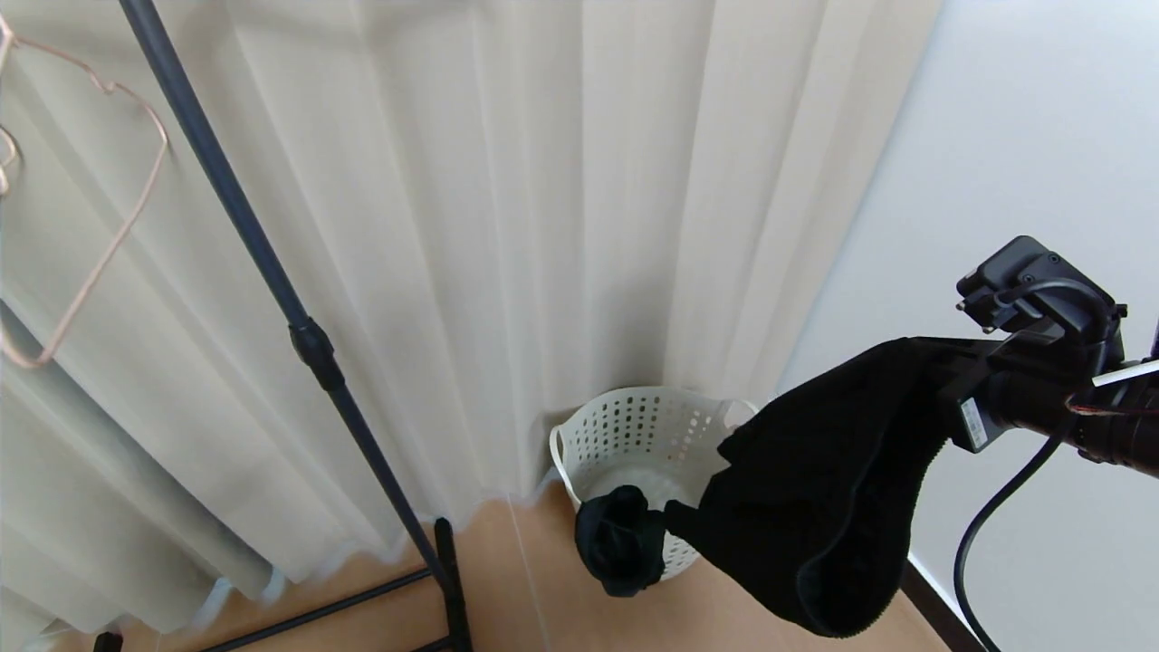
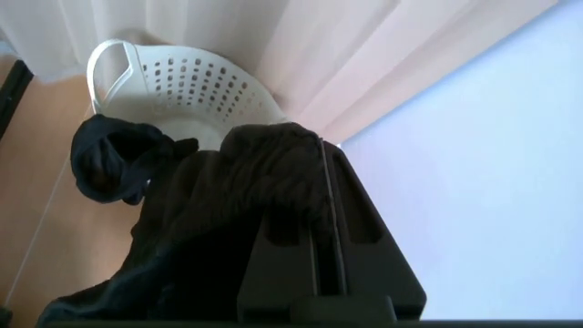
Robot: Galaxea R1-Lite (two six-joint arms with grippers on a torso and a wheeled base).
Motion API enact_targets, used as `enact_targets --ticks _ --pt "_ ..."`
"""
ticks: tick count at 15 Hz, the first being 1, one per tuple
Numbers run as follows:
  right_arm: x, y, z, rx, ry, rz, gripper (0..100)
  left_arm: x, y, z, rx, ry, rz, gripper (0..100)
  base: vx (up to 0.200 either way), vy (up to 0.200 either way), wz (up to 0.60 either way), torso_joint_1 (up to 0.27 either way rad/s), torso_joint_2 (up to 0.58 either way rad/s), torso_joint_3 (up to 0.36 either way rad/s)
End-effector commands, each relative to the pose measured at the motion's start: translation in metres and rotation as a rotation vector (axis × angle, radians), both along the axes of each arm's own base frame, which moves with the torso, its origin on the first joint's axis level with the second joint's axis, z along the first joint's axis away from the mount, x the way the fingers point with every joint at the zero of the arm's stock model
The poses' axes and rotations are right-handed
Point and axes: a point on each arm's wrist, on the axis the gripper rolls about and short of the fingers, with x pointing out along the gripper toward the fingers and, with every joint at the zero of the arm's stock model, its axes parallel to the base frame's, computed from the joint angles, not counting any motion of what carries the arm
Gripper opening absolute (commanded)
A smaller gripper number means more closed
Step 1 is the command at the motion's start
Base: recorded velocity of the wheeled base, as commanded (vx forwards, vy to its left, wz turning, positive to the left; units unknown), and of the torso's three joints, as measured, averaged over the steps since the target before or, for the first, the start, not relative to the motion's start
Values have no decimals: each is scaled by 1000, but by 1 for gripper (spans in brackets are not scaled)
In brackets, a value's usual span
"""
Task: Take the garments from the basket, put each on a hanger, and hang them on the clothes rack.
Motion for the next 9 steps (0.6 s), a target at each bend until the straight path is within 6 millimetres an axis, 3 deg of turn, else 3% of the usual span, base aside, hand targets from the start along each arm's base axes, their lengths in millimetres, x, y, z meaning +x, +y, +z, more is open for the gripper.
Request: enact_targets --ticks 1,5,9 --pt "0 0 -1 -1 4 -1 0 0 0 0 0 3 1 100 0 0 0 159 -476 -149" --pt "0 -2 -1 -1 2 -9 0 0 0 0 -2 2 2 100 0 0 0 162 -478 -153" --pt "0 -4 2 2 -8 -17 0 0 0 0 0 2 2 100 0 0 0 194 -509 -295"
